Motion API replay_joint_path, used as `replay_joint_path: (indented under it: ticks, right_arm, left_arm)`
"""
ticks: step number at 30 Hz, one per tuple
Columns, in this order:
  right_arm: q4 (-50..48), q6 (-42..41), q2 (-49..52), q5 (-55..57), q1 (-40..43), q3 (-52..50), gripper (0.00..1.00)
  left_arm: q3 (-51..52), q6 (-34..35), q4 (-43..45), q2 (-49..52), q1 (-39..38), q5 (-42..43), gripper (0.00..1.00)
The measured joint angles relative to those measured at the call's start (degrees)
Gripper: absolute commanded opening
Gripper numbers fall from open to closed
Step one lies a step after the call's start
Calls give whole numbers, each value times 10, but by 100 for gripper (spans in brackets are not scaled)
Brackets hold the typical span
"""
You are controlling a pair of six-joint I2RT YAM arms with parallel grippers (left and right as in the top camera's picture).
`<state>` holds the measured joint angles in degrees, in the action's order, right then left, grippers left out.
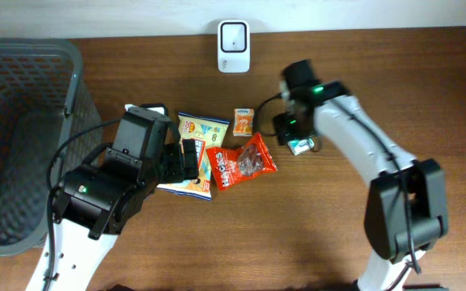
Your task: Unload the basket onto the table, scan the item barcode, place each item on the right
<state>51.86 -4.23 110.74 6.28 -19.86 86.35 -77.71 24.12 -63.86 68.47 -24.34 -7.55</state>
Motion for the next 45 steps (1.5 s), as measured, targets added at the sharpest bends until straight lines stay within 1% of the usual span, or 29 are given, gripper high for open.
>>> replay_joint_path:
  ticks: [1,2,4,9,10,12,13,14,16,18,20,21,23,25,27,29,30,31,32,33,35,37,40,42,44,45]
  right_arm:
    - [-5,2,1,21,-18,0,71]
    - [-11,4,5,70,-43,0,64]
    - [-15,1,31,97,-43,0,56]
    - [-39,-3,76,102,-43,-16,51]
    - [-48,-3,85,102,-43,-16,46]
    - [-59,-3,97,104,-43,-16,40]
    - [-63,-5,100,111,-43,-16,13]
    - [-69,-11,101,118,-42,-16,4]
    - [-71,-40,102,127,-33,-13,4]
    - [-50,-56,103,94,-20,2,4]
    - [16,-54,110,-27,29,64,4]
    - [39,-31,115,-138,58,107,4]
    - [23,-6,115,-321,107,145,4]
    - [20,2,123,-445,150,145,4]
    - [7,12,163,-532,170,144,4]
    - [3,14,223,-574,174,139,5]
    - [2,13,250,-605,179,136,20]
    - [11,8,250,-596,188,137,25]
    - [18,-1,250,-577,200,137,25]
    - [36,-6,249,-544,222,139,30]
    - [65,-7,239,-474,272,139,47]
    - [96,0,221,-421,287,139,71]
    - [115,39,207,-408,280,139,71]
    - [103,69,207,-407,247,137,70]
    - [80,89,207,-406,190,137,61]
    - [73,85,206,-393,174,136,57]
  left_arm:
    - [0,0,0,0,0,0,99]
    - [0,0,0,0,0,0,99]
    - [0,0,0,0,0,0,99]
    - [0,0,0,0,0,0,99]
    - [0,0,0,0,0,0,99]
    - [0,0,0,0,0,0,99]
    - [0,0,0,0,0,0,99]
    - [0,0,0,0,0,0,99]
    - [0,0,0,0,0,0,99]
    - [0,0,0,0,0,0,99]
    - [0,0,-1,0,0,0,99]
    - [0,0,-1,0,0,0,99]
    - [0,0,0,0,0,0,99]
    - [0,0,0,0,0,0,99]
    - [0,0,0,0,0,0,99]
    - [0,0,0,0,0,0,99]
    - [0,0,0,0,0,0,99]
    - [0,0,0,0,0,0,99]
    - [0,0,0,0,0,0,99]
    - [0,0,0,0,0,0,99]
    - [0,0,-1,0,0,0,99]
    - [0,0,0,0,0,0,99]
    - [0,0,-1,0,0,0,99]
    - [0,0,-1,0,0,0,99]
    - [0,0,-1,0,0,0,99]
    - [0,0,-1,0,0,0,99]
